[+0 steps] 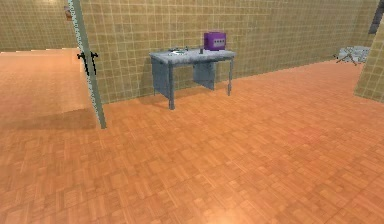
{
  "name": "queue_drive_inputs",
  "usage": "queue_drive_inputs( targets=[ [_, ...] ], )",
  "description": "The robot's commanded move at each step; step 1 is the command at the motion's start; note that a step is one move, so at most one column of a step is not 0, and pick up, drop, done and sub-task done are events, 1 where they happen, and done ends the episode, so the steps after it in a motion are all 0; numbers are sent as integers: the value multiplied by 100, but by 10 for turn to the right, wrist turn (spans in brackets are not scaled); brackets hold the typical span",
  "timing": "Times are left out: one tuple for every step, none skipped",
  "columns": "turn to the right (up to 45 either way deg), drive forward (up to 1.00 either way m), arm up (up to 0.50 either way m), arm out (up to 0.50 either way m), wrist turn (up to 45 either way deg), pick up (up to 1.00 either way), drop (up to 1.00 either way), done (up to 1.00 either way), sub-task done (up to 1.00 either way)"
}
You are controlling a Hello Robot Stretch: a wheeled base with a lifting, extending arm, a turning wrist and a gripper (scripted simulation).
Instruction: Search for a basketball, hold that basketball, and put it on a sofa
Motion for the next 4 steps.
queue_drive_inputs(
  targets=[
    [0,0,0,0,450,0,0,0,0],
    [0,0,0,0,450,0,0,0,0],
    [0,0,0,0,450,0,0,0,0],
    [0,0,0,0,270,0,0,0,0]
  ],
)
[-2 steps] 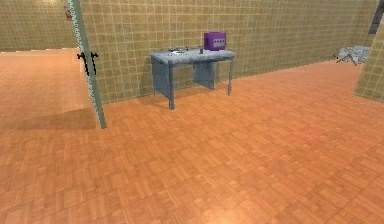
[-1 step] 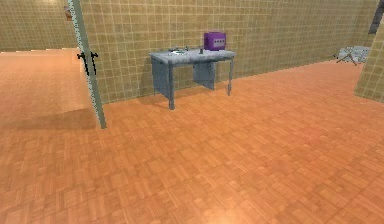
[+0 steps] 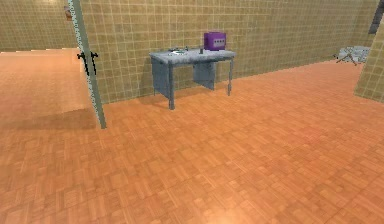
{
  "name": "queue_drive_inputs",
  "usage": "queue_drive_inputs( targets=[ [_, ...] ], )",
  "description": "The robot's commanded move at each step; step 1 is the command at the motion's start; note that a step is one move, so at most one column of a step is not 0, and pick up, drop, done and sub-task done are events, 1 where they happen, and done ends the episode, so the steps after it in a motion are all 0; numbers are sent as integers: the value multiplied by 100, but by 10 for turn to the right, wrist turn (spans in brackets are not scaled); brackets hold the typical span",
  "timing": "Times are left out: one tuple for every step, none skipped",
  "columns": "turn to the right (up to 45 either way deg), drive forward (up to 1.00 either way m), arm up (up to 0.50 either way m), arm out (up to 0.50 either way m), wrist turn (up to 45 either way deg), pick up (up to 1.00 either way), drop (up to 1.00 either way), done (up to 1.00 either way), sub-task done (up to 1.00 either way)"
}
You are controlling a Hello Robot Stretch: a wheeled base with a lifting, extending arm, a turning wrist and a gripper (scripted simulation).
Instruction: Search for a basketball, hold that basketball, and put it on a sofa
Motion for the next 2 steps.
queue_drive_inputs(
  targets=[
    [0,0,-28,0,0,0,0,0,0],
    [0,0,0,0,0,100,0,0,0]
  ],
)
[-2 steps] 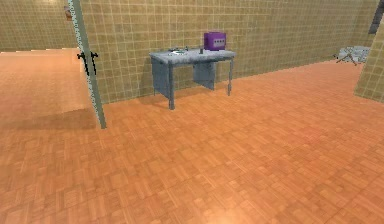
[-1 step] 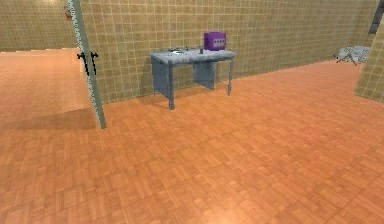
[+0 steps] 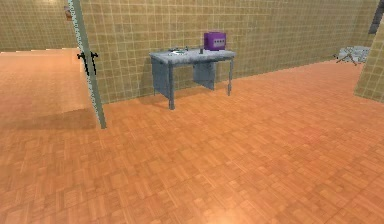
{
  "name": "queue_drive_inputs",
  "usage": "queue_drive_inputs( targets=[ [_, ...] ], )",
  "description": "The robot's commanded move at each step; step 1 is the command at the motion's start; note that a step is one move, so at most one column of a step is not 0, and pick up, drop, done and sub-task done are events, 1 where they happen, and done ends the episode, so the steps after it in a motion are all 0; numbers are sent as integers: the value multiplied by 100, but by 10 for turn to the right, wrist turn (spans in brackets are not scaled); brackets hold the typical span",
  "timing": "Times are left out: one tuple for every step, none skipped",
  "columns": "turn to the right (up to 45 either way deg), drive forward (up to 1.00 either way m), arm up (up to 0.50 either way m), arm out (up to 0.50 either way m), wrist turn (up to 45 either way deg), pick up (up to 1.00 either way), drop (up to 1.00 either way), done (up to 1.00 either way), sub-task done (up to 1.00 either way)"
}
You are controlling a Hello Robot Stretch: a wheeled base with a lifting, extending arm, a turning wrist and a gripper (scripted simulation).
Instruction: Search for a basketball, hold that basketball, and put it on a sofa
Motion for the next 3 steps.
queue_drive_inputs(
  targets=[
    [0,0,10,0,0,0,0,0,0],
    [0,0,18,0,0,0,0,0,0],
    [0,0,0,0,-450,0,0,0,0]
  ],
)
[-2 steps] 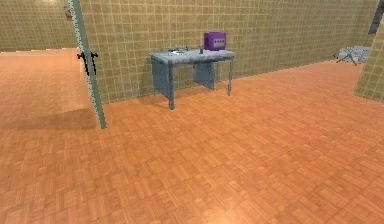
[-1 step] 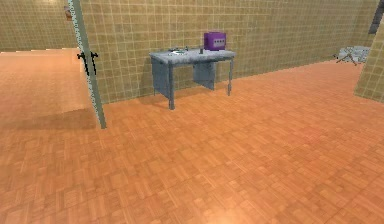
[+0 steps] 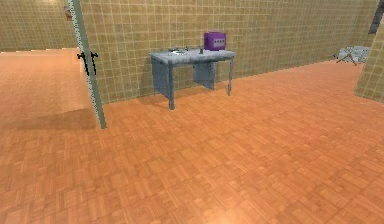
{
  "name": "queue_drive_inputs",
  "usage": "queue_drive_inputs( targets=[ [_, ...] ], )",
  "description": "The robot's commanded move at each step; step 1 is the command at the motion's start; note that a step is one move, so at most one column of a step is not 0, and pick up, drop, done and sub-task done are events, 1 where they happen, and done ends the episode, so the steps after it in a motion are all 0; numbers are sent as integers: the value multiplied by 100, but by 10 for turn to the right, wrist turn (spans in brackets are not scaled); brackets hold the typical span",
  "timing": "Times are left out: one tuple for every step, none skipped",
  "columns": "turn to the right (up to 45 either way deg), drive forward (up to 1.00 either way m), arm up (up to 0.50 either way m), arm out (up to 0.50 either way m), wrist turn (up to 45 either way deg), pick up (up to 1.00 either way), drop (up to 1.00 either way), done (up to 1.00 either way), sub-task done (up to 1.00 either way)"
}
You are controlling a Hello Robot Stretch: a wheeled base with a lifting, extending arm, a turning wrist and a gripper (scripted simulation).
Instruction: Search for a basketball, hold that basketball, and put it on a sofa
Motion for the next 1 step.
queue_drive_inputs(
  targets=[
    [0,0,0,0,-450,0,0,0,0]
  ],
)
